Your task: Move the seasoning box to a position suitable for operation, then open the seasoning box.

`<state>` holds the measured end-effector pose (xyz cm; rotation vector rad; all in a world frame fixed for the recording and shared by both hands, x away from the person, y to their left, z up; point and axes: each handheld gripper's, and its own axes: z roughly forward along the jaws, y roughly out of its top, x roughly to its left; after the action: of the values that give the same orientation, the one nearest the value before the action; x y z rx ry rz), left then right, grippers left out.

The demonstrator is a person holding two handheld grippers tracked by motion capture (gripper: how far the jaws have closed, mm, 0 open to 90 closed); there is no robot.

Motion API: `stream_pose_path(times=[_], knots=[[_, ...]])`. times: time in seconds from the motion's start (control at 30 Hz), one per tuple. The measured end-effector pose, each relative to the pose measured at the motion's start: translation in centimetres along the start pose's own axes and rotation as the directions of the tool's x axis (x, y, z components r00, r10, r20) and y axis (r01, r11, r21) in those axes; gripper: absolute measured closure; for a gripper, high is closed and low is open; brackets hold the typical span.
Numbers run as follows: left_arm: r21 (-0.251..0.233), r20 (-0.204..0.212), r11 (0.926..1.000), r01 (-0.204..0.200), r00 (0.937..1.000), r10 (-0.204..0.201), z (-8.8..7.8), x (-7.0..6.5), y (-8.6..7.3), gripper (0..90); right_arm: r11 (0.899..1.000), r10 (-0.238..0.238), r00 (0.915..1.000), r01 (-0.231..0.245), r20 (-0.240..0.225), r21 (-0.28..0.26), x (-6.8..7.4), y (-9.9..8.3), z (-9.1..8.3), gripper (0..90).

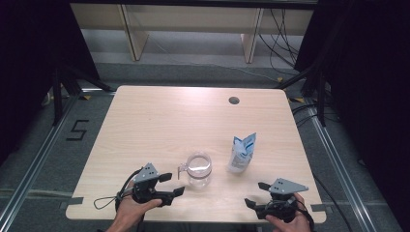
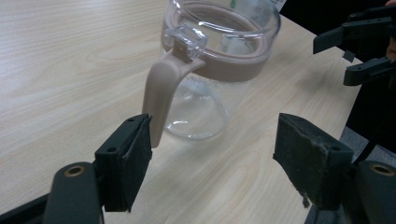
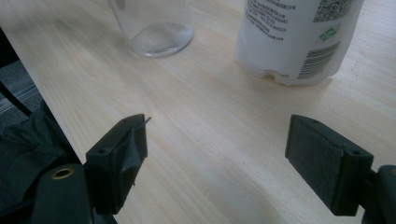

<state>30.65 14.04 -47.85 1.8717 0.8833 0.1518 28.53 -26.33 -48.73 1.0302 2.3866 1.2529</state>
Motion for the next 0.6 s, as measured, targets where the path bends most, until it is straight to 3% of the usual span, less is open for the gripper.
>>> stream_pose_path(times=[0.03, 0.07, 0.17, 0.4, 0.47, 0.6], knots=[[-0.008, 0.002, 1.0, 0.002, 1.0, -0.002, 0.0, -0.2, -0.1, 26.6, 1.0, 0.016, 0.9995, -0.016, -0.026, 0.012, 0.1, 0.1, 0.1, 21.7], [0.003, 0.013, 1.0, -0.003, 0.9999, 0.003, -0.1, -0.2, -0.1, 26.5, 0.999, 0.032, 0.9993, -0.032, -0.019, 0.022, 0.4, 0.2, 0.1, 21.7], [0.003, 0.012, 0.9999, -0.011, 0.9999, 0.011, -0.3, -0.5, -0.1, 26.4, 1.0, -0.017, 0.9998, 0.017, -0.009, 0.006, 0.4, 0.5, 0.6, 21.9], [-0.01, 0.002, 0.9999, -0.004, 1.0, 0.004, -0.6, -0.7, 0.4, 26.4, 1.0, -0.023, 0.9993, 0.023, -0.03, 0.018, 0.7, 0.9, 1.5, 22.0], [-0.013, 0.004, 0.9999, -0.004, 1.0, 0.004, -0.7, -0.7, 0.5, 26.4, 0.999, -0.033, 0.9994, 0.033, -0.009, 0.011, 0.7, 1.0, 1.6, 22.1], [-0.023, 0.007, 0.9997, 0.003, 1.0, -0.002, -0.8, -0.7, 0.7, 26.8, 0.999, -0.028, 0.9996, 0.028, -0.009, 0.016, 0.8, 1.0, 1.6, 22.2]])
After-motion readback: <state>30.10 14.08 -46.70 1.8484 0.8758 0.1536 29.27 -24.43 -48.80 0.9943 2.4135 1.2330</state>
